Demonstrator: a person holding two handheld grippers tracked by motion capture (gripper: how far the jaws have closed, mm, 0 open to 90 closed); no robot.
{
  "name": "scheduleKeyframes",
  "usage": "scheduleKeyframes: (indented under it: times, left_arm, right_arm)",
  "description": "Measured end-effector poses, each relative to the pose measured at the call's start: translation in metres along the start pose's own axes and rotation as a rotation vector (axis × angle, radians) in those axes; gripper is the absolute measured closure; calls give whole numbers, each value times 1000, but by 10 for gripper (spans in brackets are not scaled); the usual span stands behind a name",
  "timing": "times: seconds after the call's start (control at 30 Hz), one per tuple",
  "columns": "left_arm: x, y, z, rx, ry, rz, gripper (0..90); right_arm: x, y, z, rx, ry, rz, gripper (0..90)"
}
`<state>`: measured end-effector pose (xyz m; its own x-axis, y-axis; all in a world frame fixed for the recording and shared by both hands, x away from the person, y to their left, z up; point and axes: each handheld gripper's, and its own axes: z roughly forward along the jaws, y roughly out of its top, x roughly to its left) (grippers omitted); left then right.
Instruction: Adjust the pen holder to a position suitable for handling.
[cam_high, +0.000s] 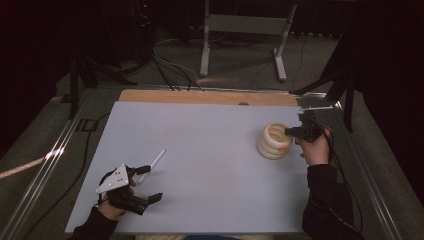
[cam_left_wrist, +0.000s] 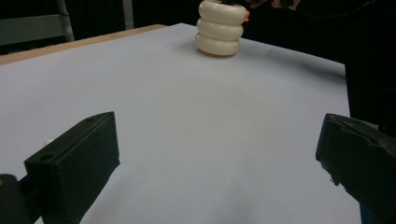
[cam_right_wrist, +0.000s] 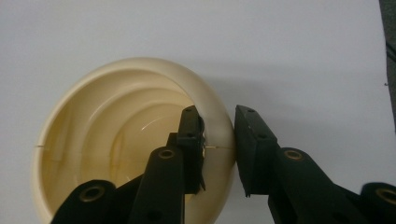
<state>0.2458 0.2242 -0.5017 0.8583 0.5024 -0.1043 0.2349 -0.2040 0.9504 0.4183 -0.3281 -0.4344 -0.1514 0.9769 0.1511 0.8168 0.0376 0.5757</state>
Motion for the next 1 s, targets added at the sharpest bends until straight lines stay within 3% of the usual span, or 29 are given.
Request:
scheduleKeyframes:
  times: [0.1, 1.0]
  left_arm:
    - [0, 0, 0, 2, -1, 0, 1]
    - [0, 0, -1, 2, -2, 2, 2]
  right_arm:
    - [8, 3, -5, -2, -12, -11, 729]
    - [67, 12, 4, 15, 68, -105, 729]
